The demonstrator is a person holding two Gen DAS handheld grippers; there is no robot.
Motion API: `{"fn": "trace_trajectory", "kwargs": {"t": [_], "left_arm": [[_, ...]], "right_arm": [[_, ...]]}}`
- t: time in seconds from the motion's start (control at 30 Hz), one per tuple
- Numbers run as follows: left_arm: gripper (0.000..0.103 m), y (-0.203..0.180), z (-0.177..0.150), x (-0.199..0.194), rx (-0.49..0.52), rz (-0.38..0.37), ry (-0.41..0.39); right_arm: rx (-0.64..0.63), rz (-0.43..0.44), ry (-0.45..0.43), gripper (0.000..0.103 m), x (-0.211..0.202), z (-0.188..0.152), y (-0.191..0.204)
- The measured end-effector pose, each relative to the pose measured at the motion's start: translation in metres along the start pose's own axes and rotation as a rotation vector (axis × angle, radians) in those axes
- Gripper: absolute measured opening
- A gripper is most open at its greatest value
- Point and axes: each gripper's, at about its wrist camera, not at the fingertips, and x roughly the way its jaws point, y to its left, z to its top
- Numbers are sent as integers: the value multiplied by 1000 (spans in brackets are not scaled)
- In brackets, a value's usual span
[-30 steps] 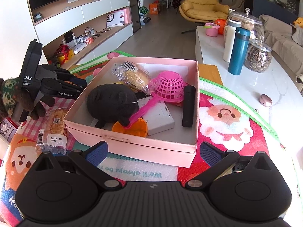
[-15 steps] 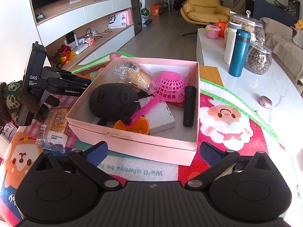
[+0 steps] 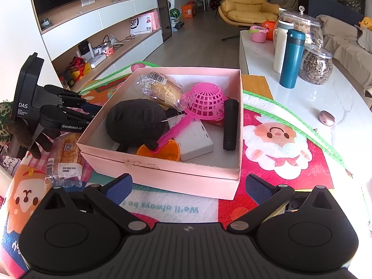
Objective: Organize objects
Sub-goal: 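Grasp the second bagged bread loaf with right tool while left tool holds squishy toy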
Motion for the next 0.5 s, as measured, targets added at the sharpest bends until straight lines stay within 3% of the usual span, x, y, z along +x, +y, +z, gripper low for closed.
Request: {"fn": "trace_trajectory", "kwargs": {"t": [0.1,0.2,0.3,0.5], "left_arm": [[37,1,2,-9,23,-5,-10],[37,15,13,-19,-3,82,-79],[36,34,26,-13,-45,124,-83],[39,68,37,17,-171,29,-30]], "right_arm": [[5,8,-1,103,0,0,-1],[5,12,-7,103,-1,-1,-2],[3,14,-8,103,0,-2,-3],[20,14,-5,103,2,-4,-11]]}}
